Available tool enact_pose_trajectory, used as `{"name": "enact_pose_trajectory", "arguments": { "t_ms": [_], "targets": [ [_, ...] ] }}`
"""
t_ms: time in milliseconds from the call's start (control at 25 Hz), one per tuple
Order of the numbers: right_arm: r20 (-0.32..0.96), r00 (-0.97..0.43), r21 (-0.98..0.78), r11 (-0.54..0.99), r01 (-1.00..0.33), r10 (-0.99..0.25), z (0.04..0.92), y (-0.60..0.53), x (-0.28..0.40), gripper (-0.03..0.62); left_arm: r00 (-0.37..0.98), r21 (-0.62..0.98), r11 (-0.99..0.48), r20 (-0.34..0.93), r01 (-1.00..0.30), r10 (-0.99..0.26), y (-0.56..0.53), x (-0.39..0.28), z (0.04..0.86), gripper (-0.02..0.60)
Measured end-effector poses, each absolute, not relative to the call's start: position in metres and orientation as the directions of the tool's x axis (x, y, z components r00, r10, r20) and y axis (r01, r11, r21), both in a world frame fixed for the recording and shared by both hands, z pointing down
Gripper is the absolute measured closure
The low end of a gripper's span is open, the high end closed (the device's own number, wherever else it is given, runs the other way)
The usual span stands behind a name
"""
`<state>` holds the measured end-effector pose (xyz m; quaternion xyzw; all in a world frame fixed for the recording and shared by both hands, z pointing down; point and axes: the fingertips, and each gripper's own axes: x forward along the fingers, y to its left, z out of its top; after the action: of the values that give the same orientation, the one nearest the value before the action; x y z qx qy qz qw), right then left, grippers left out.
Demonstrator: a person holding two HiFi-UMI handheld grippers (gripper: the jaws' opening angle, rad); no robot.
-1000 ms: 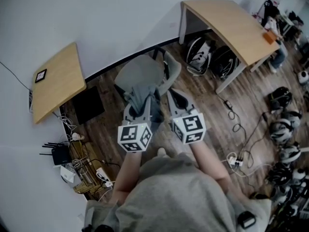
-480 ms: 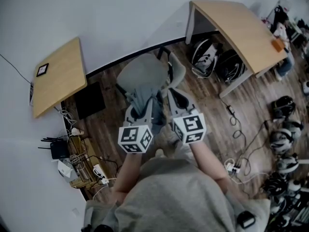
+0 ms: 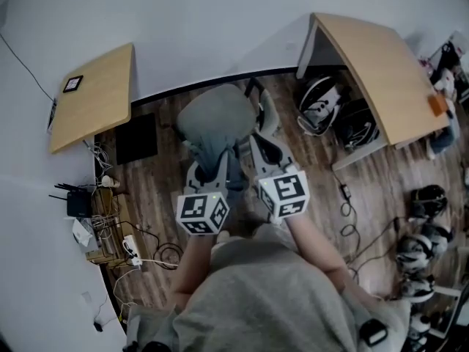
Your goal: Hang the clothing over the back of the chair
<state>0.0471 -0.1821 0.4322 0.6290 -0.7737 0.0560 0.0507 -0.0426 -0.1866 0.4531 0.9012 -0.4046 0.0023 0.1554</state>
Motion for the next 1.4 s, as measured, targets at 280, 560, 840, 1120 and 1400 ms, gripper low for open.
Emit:
{"name": "enact_pose_trajectory", "arguments": {
  "t_ms": [280, 560, 840, 1120, 1400],
  "targets": [
    [0.148, -0.318, -0.013, 0.319, -0.948, -0.937, 0.429, -0.198, 0.069, 0.595, 0.587, 0.271, -0.542, 0.125, -0.795, -0.8, -0.196, -0.019, 0.447, 0.469],
    [0.15, -0.406, -0.037, 0.405, -0.914, -0.902, 0.434, -0.21, 0.087, 0.595, 0.5, 0.262, -0.457, 0.127, -0.85, -0.857, -0.2, -0.001, 0.443, 0.469],
    [0.149, -0.486, -0.043, 0.486, -0.873, -0.861, 0.434, -0.215, 0.096, 0.595, 0.412, 0.252, -0.374, 0.116, -0.893, -0.904, -0.198, 0.007, 0.44, 0.469],
    [0.145, -0.545, -0.043, 0.545, -0.838, -0.826, 0.435, -0.216, 0.103, 0.595, 0.351, 0.251, -0.319, 0.097, -0.914, -0.931, -0.194, 0.019, 0.435, 0.469],
    [0.136, -0.563, -0.048, 0.562, -0.826, -0.815, 0.43, -0.216, 0.114, 0.595, 0.326, 0.249, -0.302, 0.062, -0.92, -0.943, -0.193, 0.029, 0.419, 0.469]
  ]
}}
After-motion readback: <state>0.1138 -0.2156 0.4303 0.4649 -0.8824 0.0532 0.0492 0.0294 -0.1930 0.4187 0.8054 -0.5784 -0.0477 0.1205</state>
